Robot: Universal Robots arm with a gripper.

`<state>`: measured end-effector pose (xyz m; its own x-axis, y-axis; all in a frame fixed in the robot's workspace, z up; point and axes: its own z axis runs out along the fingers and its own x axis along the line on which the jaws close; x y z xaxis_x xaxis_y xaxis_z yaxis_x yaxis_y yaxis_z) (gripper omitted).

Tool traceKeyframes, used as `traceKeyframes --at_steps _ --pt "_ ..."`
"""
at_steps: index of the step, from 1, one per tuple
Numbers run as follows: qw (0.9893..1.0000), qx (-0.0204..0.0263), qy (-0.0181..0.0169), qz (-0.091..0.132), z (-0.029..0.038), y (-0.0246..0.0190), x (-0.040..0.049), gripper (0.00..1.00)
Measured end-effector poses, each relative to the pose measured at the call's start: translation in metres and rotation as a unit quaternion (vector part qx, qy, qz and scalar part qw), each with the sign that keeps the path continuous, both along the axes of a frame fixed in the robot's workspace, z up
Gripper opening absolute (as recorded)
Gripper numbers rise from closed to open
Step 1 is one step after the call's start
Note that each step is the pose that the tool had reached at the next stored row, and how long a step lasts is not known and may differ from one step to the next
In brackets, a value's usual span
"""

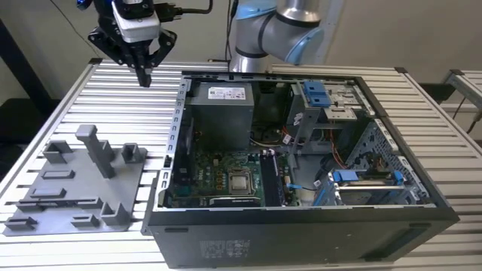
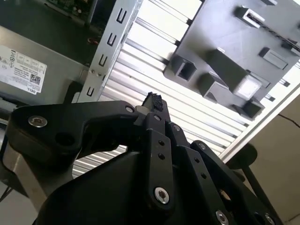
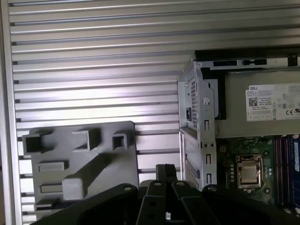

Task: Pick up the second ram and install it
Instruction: 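Reach for the second ram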

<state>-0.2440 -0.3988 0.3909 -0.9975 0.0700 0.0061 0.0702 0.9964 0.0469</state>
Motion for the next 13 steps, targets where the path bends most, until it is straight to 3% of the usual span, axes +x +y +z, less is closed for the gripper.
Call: traceKeyframes --at_steps 6,13 --pt "1.0000 0.0000 -0.0001 0.004 -0.0007 0.0000 -0.0224 0.11" --pt "0.9999 0.0000 -0.0001 0.015 -0.0034 -0.0003 -0.0413 0.11"
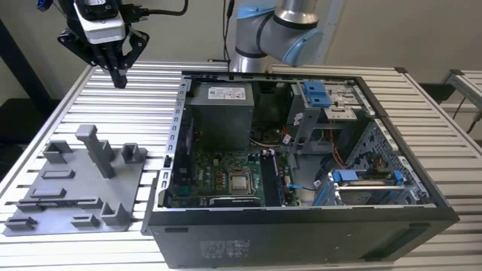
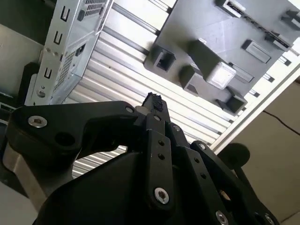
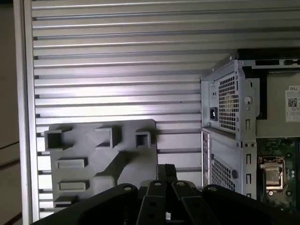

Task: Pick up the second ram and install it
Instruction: 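Reach for the second ram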

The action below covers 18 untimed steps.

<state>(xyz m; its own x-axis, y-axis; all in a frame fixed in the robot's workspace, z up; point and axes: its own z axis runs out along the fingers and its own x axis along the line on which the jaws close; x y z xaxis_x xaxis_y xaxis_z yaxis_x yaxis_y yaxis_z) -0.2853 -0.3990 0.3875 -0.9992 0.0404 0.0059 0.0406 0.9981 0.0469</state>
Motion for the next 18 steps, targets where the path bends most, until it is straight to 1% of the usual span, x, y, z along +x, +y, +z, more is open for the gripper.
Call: traceKeyframes --at_steps 8,13,18 --pt "0.9999 0.0000 0.0000 0.011 -0.0035 0.0000 -0.0235 0.11" --pt "0.9999 0.0000 0.0000 0.014 -0.0040 0.0000 -0.0405 0.11" --pt "0.9999 0.0000 0.0000 0.016 -0.0047 0.0000 -0.0596 0.11"
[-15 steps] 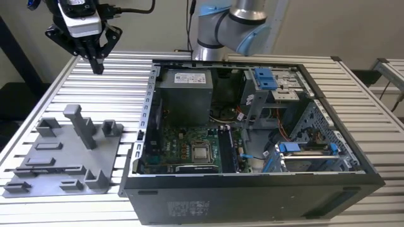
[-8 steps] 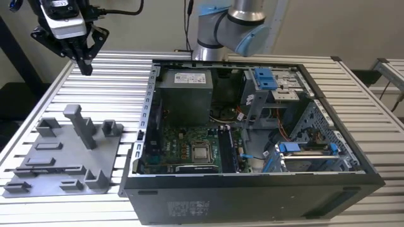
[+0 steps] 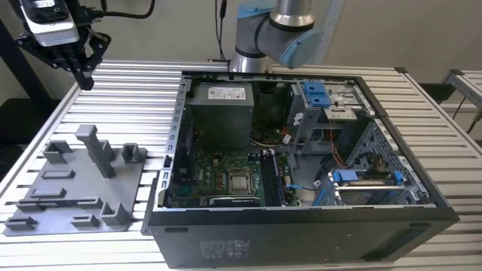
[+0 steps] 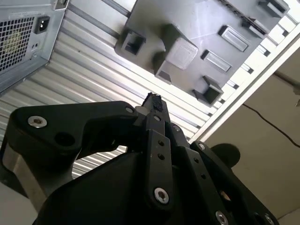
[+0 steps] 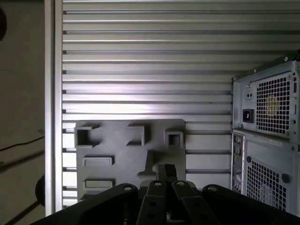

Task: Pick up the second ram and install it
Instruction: 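Reach for the second ram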

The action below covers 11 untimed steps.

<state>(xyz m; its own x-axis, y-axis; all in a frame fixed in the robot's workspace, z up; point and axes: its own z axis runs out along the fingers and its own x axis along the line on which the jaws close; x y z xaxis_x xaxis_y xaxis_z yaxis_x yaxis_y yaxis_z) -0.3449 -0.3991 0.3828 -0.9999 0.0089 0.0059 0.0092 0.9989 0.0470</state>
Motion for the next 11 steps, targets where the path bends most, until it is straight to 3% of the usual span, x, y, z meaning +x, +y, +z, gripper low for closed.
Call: traceKeyframes --at_steps 11 --pt "1.0000 0.0000 0.0000 0.003 -0.0019 0.0000 -0.0375 0.11"
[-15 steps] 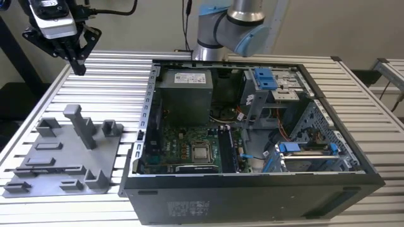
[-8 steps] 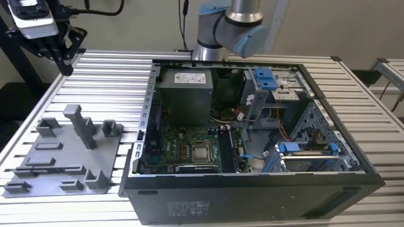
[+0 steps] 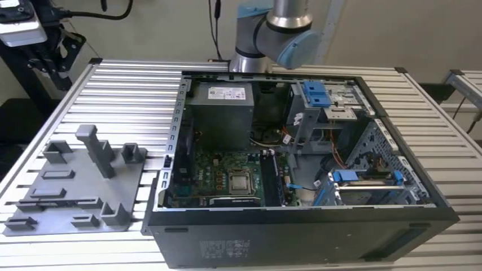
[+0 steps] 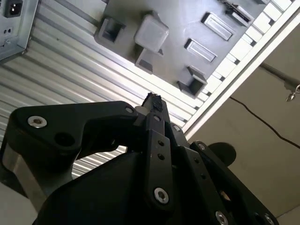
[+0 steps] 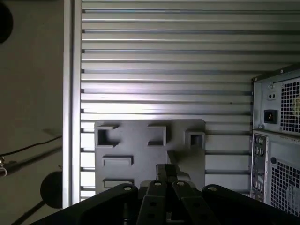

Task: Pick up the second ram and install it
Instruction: 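Reach for the second ram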

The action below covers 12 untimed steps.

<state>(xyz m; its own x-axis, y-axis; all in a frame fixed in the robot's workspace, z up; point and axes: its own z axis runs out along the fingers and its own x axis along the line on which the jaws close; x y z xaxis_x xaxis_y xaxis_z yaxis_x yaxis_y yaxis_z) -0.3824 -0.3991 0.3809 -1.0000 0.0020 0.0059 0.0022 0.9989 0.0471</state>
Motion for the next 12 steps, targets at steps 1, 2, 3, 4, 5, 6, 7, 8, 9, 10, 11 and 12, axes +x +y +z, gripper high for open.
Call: traceKeyframes --at_steps 1,2,3,4,5,6,7,8,9,10,11,12 --pt "1.0000 0.0000 0.0000 0.000 -0.0002 0.0000 -0.0031 0.11" --pt "1.0000 -0.0001 0.0001 0.000 -0.0004 0.0000 -0.0064 0.11" --pt "1.0000 -0.0001 0.0001 0.001 -0.0007 0.0000 -0.0098 0.11" --pt "1.0000 -0.0001 0.0001 0.001 -0.0010 0.0000 -0.0132 0.11" --pt "1.0000 0.0000 0.0001 0.001 -0.0012 0.0000 -0.0164 0.11" --pt "1.0000 0.0000 0.0000 0.001 -0.0015 0.0000 -0.0196 0.11" --pt "1.0000 -0.0001 0.0000 0.001 -0.0017 0.0000 -0.0219 0.11" --pt "1.0000 0.0000 0.0000 0.002 -0.0018 0.0000 -0.0226 0.11" --pt "1.0000 0.0000 0.0001 0.002 -0.0018 0.0000 -0.0227 0.11" --pt "1.0000 0.0000 0.0001 0.002 -0.0018 0.0000 -0.0227 0.11" --pt "1.0000 0.0000 0.0000 0.002 -0.0018 0.0000 -0.0227 0.11" --pt "1.0000 0.0000 0.0001 0.002 -0.0019 0.0000 -0.0227 0.11"
